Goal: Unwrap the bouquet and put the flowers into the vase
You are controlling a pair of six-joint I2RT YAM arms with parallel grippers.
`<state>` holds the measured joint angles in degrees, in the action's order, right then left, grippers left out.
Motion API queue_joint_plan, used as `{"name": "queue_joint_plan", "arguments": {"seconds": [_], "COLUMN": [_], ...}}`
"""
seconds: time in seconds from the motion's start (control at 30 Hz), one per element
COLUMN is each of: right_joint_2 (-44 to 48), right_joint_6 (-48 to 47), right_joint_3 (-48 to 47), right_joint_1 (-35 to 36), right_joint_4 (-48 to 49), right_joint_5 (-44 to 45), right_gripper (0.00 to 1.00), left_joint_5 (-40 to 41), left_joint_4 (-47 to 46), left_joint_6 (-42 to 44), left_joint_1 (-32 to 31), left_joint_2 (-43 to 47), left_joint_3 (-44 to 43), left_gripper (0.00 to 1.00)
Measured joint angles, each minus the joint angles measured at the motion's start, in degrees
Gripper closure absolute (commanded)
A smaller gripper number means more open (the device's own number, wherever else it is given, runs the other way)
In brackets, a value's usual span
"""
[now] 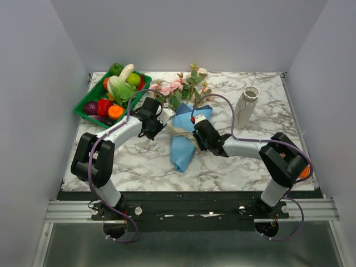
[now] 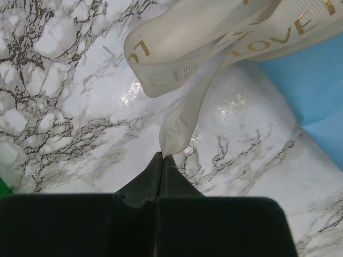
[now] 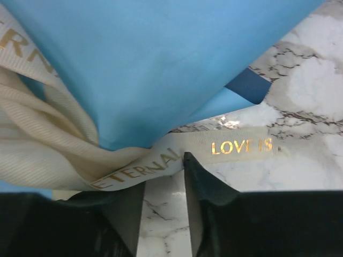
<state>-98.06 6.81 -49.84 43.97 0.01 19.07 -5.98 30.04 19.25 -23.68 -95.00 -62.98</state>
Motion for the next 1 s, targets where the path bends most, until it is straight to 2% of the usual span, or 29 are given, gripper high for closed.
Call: {"name": "queue_joint_plan", "arguments": {"seconds": [0.03, 0.07, 0.1, 0.37, 0.67, 0.87, 1.0], "right_joint_2": [-0.02, -0.04, -0.04, 3.58, 16.74, 21.84, 27.78], "right_joint_6": [-0.22, -0.26, -0.13, 2.21, 7.21, 11.39, 15.30], "right_joint_3": [-0.02, 0.00, 0.00, 3.43, 7.85, 9.22, 10.47], "right_joint_1": [0.07, 0.13, 0.20, 0.55, 0.59, -0.39, -3.37], "right_joint_4": [0.07, 0.04, 0.02, -0.07, -0.22, -1.36, -4.37], "right_joint_5": [-0.50, -0.85, -1.38, -1.11, 9.75, 14.91, 17.38], "right_gripper": [0.79, 0.96, 0.99, 0.99, 0.99, 0.99, 0.99], "left_joint_5": [0.04, 0.09, 0.11, 0.28, 0.33, 0.33, -0.24], "left_joint_4": [0.00, 0.00, 0.00, 0.02, 0.76, 2.78, 4.83], "left_joint_6": [0.00, 0.00, 0.00, 0.00, 0.07, 0.63, 0.94], "left_joint_1": [0.00, 0.00, 0.00, 0.00, 0.04, 0.63, 3.76], "left_joint_2": [0.00, -0.02, -0.02, -0.02, 2.38, 6.91, 10.32], "left_joint_3": [0.00, 0.00, 0.00, 0.00, 0.22, 0.81, 0.83], "left_gripper": [1.00, 1.00, 1.00, 1.00, 1.00, 1.00, 1.00]}}
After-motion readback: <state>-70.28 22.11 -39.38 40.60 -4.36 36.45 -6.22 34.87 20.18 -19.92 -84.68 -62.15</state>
